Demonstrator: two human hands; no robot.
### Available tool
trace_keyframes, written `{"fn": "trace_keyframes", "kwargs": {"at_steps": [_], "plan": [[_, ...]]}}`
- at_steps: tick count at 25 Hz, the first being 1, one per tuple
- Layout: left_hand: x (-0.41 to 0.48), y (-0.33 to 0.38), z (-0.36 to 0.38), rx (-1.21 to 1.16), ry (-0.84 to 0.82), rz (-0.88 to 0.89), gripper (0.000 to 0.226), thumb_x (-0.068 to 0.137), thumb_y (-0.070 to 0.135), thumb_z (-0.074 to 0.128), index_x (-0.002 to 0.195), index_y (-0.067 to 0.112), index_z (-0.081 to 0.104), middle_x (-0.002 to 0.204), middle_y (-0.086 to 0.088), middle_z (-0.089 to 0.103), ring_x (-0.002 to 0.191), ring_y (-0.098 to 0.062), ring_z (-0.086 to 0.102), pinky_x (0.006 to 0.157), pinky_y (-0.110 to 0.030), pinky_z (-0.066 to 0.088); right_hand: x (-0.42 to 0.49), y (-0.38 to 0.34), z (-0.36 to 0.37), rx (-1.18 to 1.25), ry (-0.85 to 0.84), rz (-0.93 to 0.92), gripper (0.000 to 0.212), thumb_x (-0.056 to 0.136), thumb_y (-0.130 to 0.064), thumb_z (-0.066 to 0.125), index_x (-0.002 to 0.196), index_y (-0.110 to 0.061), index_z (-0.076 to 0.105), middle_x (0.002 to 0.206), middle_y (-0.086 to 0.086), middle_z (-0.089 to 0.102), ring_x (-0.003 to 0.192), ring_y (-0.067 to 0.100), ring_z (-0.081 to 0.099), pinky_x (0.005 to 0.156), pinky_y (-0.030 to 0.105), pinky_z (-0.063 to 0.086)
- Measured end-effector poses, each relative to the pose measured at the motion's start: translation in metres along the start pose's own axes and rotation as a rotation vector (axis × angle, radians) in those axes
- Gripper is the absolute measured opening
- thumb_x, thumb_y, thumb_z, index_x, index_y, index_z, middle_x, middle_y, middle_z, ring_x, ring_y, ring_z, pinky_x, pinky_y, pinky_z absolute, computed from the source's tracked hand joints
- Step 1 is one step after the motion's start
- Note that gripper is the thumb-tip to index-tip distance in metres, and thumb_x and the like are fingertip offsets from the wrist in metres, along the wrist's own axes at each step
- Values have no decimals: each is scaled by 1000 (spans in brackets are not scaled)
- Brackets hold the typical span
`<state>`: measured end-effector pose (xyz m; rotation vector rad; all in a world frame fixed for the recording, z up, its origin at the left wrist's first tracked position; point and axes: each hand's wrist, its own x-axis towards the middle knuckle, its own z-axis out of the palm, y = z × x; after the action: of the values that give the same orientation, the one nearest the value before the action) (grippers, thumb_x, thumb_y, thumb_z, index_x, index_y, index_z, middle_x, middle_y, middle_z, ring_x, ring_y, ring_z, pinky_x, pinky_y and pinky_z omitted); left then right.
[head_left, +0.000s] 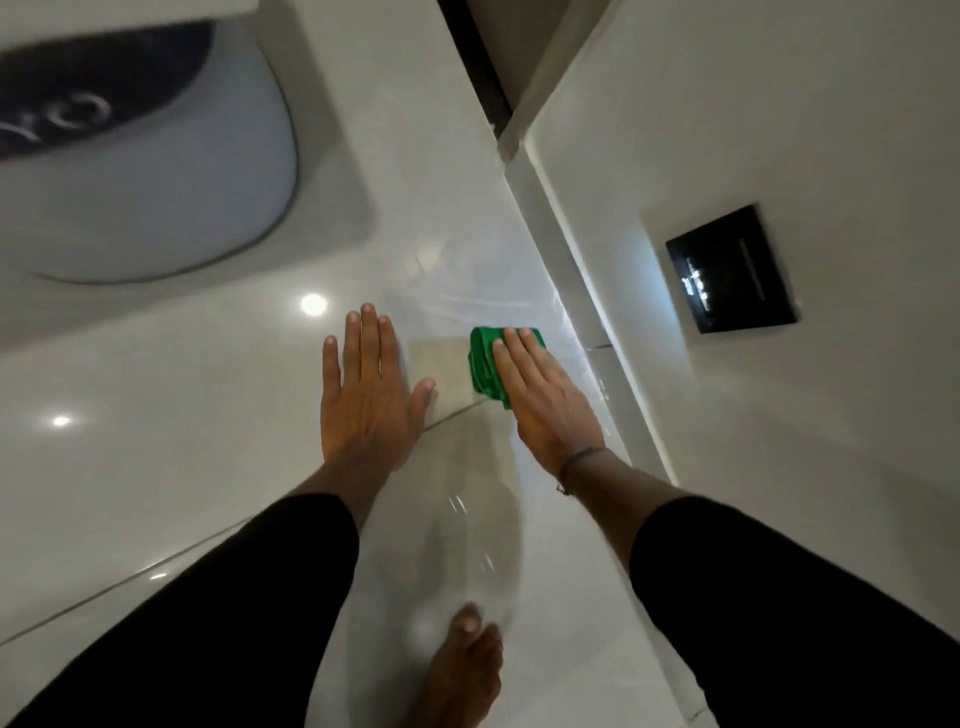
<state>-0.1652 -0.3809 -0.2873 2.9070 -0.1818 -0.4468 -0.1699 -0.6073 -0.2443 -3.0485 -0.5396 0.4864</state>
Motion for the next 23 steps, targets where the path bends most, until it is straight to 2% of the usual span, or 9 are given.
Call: {"fn": "trace_keyframes", "kwargs": {"at_steps": [4, 7, 9, 10, 13, 15, 17, 19, 23], "plan": [[27, 3, 52, 2, 32, -21, 91, 108, 56, 39, 172, -1, 12, 183, -24, 9, 171, -40, 8, 138, -61, 8, 34, 31, 39, -65, 40, -63, 63, 93, 2, 17, 154, 5, 37, 161, 26, 37, 150, 44, 34, 122, 52, 32], [29, 5, 70, 10, 93, -49, 90, 108, 55, 39, 173, 1, 8, 184, -23, 5, 171, -39, 4, 138, -61, 5, 28, 37, 57, -12, -6, -64, 68, 95, -4, 37, 161, -1, 20, 170, 21, 17, 158, 37, 14, 126, 52, 22], [27, 6, 70, 8, 123, -51, 89, 108, 54, 37, 173, 2, 7, 184, -22, 5, 172, -38, 3, 138, -62, 6, 19, 32, 57, 103, -28, -36, 88, 86, -24, 52, 163, -3, 15, 172, 18, 8, 160, 32, 4, 128, 51, 14], [27, 6, 70, 5, 130, -51, 88, 108, 54, 36, 173, 2, 6, 184, -22, 4, 172, -38, 3, 138, -62, 6, 19, 26, 54, 157, -7, -4, 95, 83, -36, 53, 163, -4, 14, 173, 17, 4, 160, 31, 2, 128, 51, 11], [28, 4, 71, 4, 128, -54, 89, 109, 56, 32, 173, 2, 5, 184, -22, 4, 172, -38, 1, 137, -63, 8, 46, 2, 55, 192, 54, 163, 98, 96, -68, 38, 164, -5, 7, 172, 14, -1, 160, 30, -2, 130, 47, 3], [27, 4, 73, 10, 130, -52, 89, 108, 58, 30, 174, 2, 5, 184, -22, 4, 172, -38, 1, 137, -62, 8, 59, -8, 66, 109, 60, 244, 85, 105, -60, 34, 164, -5, 6, 173, 16, 2, 160, 30, -1, 130, 48, 6], [28, 2, 74, 7, 146, -51, 89, 108, 58, 30, 173, 2, 7, 184, -22, 5, 172, -38, 2, 137, -62, 8, 66, -2, 77, 71, 87, 251, 68, 110, -34, 39, 164, -6, 8, 173, 15, 6, 160, 30, 2, 129, 49, 11], [28, 2, 76, -16, 160, -38, 88, 108, 56, 31, 173, 1, 10, 184, -23, 7, 172, -39, 3, 137, -62, 7, 83, 21, 77, 53, 141, 205, 64, 106, -15, 43, 162, -5, 14, 172, 16, 14, 160, 31, 9, 128, 50, 16], [27, 1, 77, -24, 182, -34, 88, 107, 55, 32, 173, 0, 12, 184, -24, 8, 171, -40, 6, 137, -62, 7, 138, 58, 62, 79, 199, 161, 63, 103, -11, 43, 161, -4, 21, 171, 15, 20, 159, 31, 14, 128, 48, 16]]}}
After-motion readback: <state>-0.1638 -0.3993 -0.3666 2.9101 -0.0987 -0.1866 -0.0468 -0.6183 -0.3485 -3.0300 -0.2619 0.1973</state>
